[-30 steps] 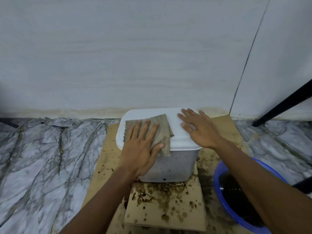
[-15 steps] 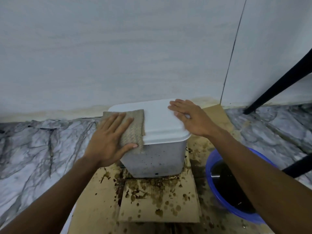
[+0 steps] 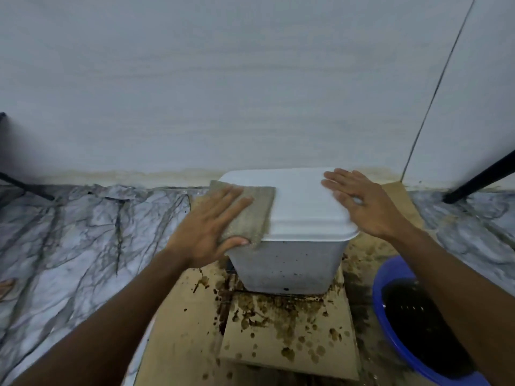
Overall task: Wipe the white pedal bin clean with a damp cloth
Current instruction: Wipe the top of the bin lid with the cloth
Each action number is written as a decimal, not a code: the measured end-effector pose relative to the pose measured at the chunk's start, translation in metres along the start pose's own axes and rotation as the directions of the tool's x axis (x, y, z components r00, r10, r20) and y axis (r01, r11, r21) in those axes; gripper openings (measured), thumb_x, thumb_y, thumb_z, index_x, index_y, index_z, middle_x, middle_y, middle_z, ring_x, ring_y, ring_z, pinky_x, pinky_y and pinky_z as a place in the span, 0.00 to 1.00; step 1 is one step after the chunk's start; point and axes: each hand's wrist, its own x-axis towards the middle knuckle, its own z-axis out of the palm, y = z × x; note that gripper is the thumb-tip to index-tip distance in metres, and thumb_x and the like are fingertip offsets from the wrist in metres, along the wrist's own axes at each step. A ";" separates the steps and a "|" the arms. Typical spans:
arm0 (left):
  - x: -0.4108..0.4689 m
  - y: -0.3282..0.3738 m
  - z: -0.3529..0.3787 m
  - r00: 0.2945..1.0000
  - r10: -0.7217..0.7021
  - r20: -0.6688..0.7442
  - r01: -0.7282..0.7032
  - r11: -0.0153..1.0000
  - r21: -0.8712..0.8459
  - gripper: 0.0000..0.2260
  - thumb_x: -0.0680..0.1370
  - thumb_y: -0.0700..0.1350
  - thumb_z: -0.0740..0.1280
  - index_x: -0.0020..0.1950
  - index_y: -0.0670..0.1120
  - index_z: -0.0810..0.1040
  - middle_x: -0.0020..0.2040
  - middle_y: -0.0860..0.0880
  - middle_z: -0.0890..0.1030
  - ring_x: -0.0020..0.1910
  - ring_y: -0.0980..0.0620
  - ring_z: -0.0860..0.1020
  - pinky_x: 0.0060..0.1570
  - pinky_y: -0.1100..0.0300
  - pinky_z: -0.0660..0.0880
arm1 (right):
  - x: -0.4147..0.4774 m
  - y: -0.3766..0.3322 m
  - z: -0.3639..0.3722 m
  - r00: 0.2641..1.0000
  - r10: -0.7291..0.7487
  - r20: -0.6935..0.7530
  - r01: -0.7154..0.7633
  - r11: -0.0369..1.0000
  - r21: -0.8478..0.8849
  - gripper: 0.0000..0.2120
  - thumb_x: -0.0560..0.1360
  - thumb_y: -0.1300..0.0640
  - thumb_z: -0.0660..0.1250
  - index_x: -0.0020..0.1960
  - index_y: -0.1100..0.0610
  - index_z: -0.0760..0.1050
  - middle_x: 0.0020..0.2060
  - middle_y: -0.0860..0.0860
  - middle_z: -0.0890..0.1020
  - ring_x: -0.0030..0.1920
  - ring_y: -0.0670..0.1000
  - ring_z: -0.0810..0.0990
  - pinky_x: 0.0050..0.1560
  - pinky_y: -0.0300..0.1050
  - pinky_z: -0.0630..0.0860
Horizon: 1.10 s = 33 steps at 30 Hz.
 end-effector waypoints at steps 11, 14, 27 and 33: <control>0.087 0.138 0.015 0.995 -0.089 -0.048 0.091 0.995 0.028 0.40 0.79 0.73 0.53 0.80 0.45 0.64 0.78 0.39 0.68 0.77 0.37 0.66 0.76 0.43 0.60 | -0.002 -0.007 -0.009 0.993 0.087 0.081 -0.095 0.990 0.103 0.18 0.84 0.63 0.58 0.72 0.54 0.73 0.71 0.43 0.70 0.73 0.41 0.60 0.78 0.41 0.46; 0.108 0.168 0.019 0.988 -0.152 -0.020 0.153 0.987 0.041 0.41 0.79 0.73 0.51 0.80 0.43 0.65 0.77 0.38 0.69 0.76 0.36 0.67 0.76 0.42 0.60 | -0.004 -0.007 -0.016 0.992 0.100 0.079 -0.115 0.970 0.216 0.17 0.84 0.63 0.57 0.70 0.55 0.74 0.71 0.47 0.74 0.72 0.40 0.62 0.79 0.41 0.48; 0.093 0.144 0.010 0.986 -0.165 -0.015 0.165 0.986 -0.022 0.40 0.78 0.73 0.54 0.81 0.47 0.64 0.79 0.41 0.66 0.79 0.40 0.63 0.78 0.42 0.60 | -0.005 0.011 -0.027 0.947 0.289 0.139 -0.293 0.601 0.744 0.16 0.83 0.61 0.58 0.66 0.60 0.78 0.72 0.52 0.73 0.78 0.50 0.62 0.80 0.52 0.55; 0.153 0.188 0.011 0.945 -0.324 0.038 0.326 0.944 -0.058 0.39 0.77 0.67 0.47 0.82 0.45 0.60 0.80 0.41 0.65 0.80 0.40 0.60 0.79 0.43 0.55 | -0.008 0.009 -0.019 0.948 0.289 0.132 -0.291 0.620 0.729 0.18 0.84 0.57 0.57 0.72 0.55 0.73 0.76 0.50 0.69 0.80 0.51 0.57 0.80 0.56 0.53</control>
